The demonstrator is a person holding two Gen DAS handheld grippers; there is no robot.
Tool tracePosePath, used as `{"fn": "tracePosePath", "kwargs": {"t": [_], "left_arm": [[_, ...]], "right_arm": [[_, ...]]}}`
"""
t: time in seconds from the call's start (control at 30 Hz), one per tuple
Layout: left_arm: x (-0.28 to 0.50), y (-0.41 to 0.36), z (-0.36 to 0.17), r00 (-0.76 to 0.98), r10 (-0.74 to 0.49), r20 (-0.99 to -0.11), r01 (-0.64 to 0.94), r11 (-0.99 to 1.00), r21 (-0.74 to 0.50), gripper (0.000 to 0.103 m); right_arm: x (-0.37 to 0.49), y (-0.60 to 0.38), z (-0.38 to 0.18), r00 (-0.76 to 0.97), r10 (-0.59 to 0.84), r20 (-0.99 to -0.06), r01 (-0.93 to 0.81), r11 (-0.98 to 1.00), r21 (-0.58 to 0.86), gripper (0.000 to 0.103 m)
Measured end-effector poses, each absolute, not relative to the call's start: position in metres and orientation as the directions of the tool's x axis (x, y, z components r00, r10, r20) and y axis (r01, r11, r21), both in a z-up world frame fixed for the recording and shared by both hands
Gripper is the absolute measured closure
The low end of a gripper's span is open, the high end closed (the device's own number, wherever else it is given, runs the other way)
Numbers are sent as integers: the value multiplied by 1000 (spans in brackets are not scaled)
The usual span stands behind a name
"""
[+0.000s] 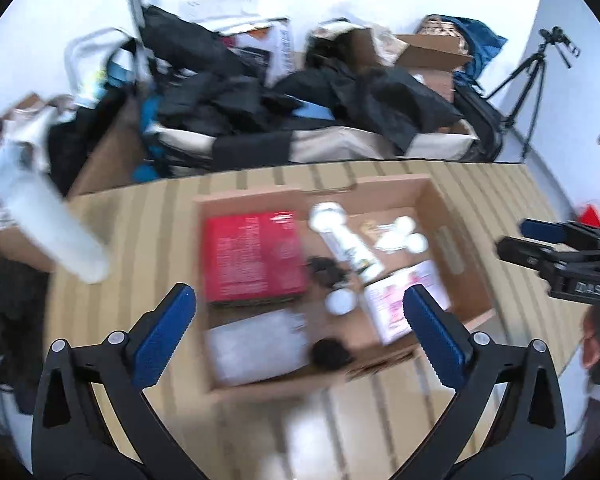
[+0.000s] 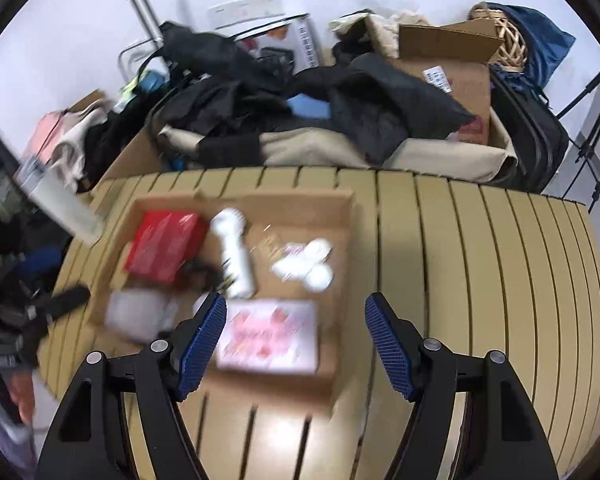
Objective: Organize objects
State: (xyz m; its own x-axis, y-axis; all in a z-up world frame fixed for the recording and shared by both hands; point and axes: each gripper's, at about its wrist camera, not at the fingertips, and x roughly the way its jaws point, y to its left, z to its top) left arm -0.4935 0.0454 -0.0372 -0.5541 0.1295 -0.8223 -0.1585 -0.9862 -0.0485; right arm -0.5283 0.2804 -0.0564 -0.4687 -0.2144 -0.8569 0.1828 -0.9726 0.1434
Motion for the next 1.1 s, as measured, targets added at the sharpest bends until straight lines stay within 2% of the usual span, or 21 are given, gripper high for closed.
{"fn": "tracePosePath", "kwargs": {"t": [0.17, 0.4, 0.6, 0.67, 0.73, 0.87, 0.93, 1.03, 1.1], "left_arm": [[-452, 22, -15, -542, 56, -838, -95, -995, -5, 0], [-353, 10, -13, -607, -15, -795, -53, -997, 60, 0], [-218, -2, 2, -694, -30, -719, 8, -999, 34, 0], [-175, -7, 6, -725, -14, -689, 14, -1000, 5, 0], [-133, -9, 8, -739, -15, -674, -4, -1000, 27, 0], [-71, -12, 0, -761, -44, -647, 40, -999, 22, 0], [-47, -9, -13, -760, -22, -649, 31, -999, -4, 0], [-33, 2, -24, -760, -3, -650, -10, -1000, 17, 0], [-31, 7, -21, -764, -2, -645, -29, -999, 37, 0]], "right_arm": [[-483, 271, -30, -477, -237, -846, 181, -969, 170, 27], [-401, 261, -16, -531, -232, -815, 182, -971, 157, 27], [-272, 252, -24, -601, -276, -750, 257, -955, 145, 27], [-220, 250, -36, -604, -265, -752, 263, -957, 126, 27], [-187, 247, -43, -593, -270, -759, 280, -953, 121, 26], [-103, 249, -51, -648, -269, -713, 221, -962, 163, 26], [-75, 245, -56, -669, -257, -697, 187, -966, 177, 24], [-48, 222, -54, -675, -252, -693, 278, -958, 78, 22], [-39, 212, -43, -707, -220, -672, 279, -960, 21, 22]]}}
